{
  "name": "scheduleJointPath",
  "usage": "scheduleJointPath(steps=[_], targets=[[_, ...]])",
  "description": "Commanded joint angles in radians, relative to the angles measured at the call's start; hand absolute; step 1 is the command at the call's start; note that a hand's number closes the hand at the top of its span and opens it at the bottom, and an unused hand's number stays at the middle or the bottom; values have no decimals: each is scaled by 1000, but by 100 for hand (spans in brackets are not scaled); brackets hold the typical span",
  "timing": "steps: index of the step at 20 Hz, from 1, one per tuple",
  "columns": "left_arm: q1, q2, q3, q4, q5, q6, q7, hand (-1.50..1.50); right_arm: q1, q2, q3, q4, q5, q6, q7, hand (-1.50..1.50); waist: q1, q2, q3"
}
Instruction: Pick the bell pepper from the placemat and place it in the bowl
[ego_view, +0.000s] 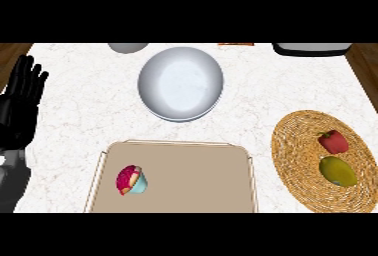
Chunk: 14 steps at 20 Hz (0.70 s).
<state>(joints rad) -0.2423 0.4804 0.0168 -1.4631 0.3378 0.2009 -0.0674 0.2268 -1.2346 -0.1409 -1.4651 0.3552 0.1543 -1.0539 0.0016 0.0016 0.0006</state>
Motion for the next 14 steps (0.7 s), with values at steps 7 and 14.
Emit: scheduleJointPath(steps=[7, 14], targets=[[36, -8, 26, -54, -11, -44, 14, 0, -233, 103, 141, 218, 158, 7, -128, -150, 23, 3, 0], [-20, -15, 56, -15, -36, -53, 37, 0, -387, 247, 261, 285, 297, 1, -16, -150, 17, 3, 0]])
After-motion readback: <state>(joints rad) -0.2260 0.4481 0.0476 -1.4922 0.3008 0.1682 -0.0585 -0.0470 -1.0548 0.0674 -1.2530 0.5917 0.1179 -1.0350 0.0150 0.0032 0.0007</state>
